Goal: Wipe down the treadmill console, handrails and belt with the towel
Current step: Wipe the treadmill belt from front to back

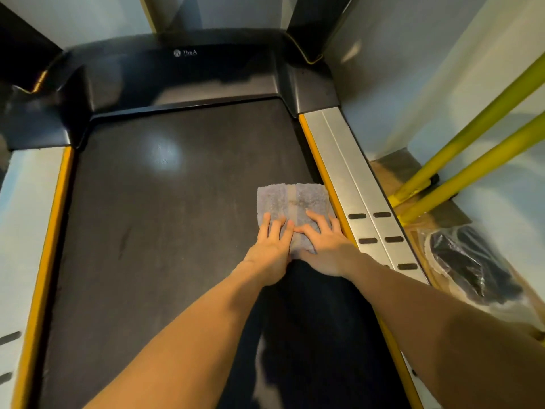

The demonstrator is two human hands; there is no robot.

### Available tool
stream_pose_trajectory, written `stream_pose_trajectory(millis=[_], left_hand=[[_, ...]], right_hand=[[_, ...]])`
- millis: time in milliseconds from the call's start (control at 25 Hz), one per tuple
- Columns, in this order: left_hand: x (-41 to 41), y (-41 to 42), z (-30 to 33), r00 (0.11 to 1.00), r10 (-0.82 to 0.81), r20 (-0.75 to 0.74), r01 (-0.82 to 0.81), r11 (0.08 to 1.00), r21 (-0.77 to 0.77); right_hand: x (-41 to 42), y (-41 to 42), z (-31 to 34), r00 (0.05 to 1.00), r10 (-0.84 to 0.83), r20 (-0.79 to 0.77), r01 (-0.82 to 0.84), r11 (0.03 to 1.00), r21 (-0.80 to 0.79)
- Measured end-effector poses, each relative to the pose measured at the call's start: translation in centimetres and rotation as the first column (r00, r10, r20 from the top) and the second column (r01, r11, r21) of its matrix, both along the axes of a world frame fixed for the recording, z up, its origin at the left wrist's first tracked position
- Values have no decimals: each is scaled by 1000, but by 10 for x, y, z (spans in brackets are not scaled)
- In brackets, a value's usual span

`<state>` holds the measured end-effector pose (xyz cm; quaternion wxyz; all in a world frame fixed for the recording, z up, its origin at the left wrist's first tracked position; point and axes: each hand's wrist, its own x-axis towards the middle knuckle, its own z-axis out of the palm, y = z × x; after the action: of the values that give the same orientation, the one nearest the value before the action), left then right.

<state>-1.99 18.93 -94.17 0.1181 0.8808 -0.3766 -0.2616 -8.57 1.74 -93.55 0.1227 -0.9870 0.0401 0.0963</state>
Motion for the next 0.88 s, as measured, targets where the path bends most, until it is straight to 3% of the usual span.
stream_pose_trajectory(millis=[80,160,240,320,400,560,680,880], left_hand=[[-28,12,0,1000,9,-26,-9,1000,-9],[-43,18,2,1000,1,-7,-1,1000,19],[-44,14,-2,999,-16,32,14,998,58],[-50,5,-7,987,-23,159,8,995,98],[-54,3,-9,965,-36,260,8,994,106],[-41,10,-21,917,-72,393,101,993,-53],[-40,20,-31,898,-4,440,94,978,-184],[-43,20,-35,923,51,382,34,977,-211]], right_hand=[[-30,8,-13,982,126,139,-112,988,-107],[-39,10,-16,986,141,89,-122,975,-186],[-37,12,-15,996,78,40,-72,988,-137],[-38,11,-15,992,-51,-115,47,998,-37],[-38,12,-14,988,-58,-140,59,998,3],[-40,3,-19,1000,-24,-6,24,999,31],[-40,7,-25,1000,-15,22,15,1000,4],[-43,15,-26,998,-64,3,64,998,-5]])
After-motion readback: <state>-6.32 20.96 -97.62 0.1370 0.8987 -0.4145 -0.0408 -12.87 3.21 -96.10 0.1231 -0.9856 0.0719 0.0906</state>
